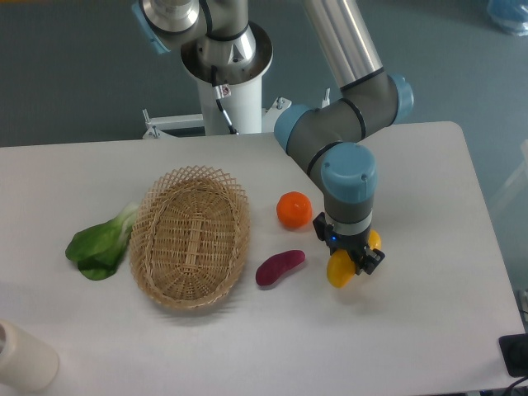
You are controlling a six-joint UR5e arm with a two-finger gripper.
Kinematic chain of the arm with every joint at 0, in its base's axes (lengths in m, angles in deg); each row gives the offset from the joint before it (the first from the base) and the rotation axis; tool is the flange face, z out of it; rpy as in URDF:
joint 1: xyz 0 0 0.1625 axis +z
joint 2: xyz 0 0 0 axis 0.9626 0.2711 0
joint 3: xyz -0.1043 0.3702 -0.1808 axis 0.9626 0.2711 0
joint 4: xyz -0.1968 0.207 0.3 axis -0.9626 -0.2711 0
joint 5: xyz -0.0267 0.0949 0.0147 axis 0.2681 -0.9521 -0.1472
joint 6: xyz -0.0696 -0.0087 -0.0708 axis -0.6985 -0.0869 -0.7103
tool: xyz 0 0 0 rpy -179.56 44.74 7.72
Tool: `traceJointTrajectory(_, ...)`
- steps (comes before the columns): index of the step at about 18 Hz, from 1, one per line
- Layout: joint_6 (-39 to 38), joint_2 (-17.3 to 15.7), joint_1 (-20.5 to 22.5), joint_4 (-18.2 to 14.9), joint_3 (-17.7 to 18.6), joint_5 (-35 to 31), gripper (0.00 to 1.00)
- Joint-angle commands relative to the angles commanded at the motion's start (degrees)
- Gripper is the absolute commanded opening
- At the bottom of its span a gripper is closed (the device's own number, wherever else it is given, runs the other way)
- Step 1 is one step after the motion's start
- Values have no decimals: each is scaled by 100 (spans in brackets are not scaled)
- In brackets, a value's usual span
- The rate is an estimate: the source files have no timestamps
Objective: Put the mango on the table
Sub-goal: 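Lower the gripper holding the yellow mango toward the table surface, then open the gripper to release the mango onto the table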
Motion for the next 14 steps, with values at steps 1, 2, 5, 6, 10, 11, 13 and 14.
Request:
traceJointTrajectory(1, 9, 0, 0, 0, -9, 0, 62)
traceJointTrajectory(2, 17, 0, 0, 0, -9, 0, 65)
traceJointTrajectory(5, 79, -9, 0, 9, 9, 0, 77)
traceJointTrajectory(6, 114, -17, 0, 9, 9, 0, 81)
traceJointTrajectory(10, 150, -70, 0, 9, 0, 44, 100)
traceJointTrajectory(11, 115, -88, 0, 0, 0, 79, 100)
traceJointTrajectory(13, 62, -97, 9, 52, -17, 306, 100)
traceJointTrajectory(14, 9, -97, 17, 70, -18, 560, 100)
